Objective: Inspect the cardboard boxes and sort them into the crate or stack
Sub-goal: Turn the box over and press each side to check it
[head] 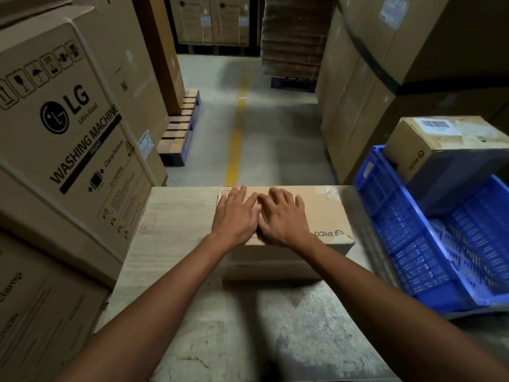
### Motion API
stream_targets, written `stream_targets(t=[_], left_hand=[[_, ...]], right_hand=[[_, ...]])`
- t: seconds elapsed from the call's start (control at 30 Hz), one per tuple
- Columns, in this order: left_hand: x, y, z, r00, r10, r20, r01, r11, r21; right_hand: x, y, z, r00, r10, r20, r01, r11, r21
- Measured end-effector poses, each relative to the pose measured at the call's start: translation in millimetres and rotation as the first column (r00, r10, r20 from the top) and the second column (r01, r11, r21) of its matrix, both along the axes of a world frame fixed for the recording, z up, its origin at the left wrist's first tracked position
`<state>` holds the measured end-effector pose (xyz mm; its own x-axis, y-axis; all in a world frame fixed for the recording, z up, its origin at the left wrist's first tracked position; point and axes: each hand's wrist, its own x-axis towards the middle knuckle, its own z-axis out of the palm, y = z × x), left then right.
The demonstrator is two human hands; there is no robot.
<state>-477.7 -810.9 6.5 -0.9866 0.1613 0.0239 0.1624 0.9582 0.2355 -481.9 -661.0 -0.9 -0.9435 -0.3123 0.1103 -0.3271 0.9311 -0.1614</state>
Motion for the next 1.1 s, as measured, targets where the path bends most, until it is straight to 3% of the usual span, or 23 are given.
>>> stream_targets(t=[0.2,0.37,0.63,0.73,0.8,0.87,1.1], left_hand=[[-4,13,11,0.997,0.034,0.064,-0.029,0.995,-0.091],[11,50,11,0.993,-0.094,0.072,0.093,0.995,0.019],[4,59,4,0.995,-0.08,0.057,0.08,0.997,0.004],[9,56,1,0.993,-0.115,-0.029,0.115,0.993,0.0],[16,54,-3,0.956,-0.214,-0.201,0.221,0.975,0.01],[24,51,-7,0.891,-0.298,-0.342,0.312,0.95,-0.014],[28,57,-4,0.906,-0.301,-0.298,0.293,0.953,-0.069]], right_hand=[[-16,29,13,0.986,0.109,0.124,-0.106,0.994,-0.025],[6,55,5,0.988,-0.081,0.133,0.072,0.995,0.067],[0,57,4,0.982,-0.081,0.17,0.077,0.997,0.026],[8,60,4,0.997,-0.074,0.03,0.077,0.994,-0.083],[19,63,-4,0.976,-0.043,-0.215,-0.001,0.98,-0.2],[28,66,-8,0.945,-0.037,-0.326,-0.051,0.965,-0.259],[37,65,-10,0.976,-0.025,-0.214,-0.029,0.97,-0.242]])
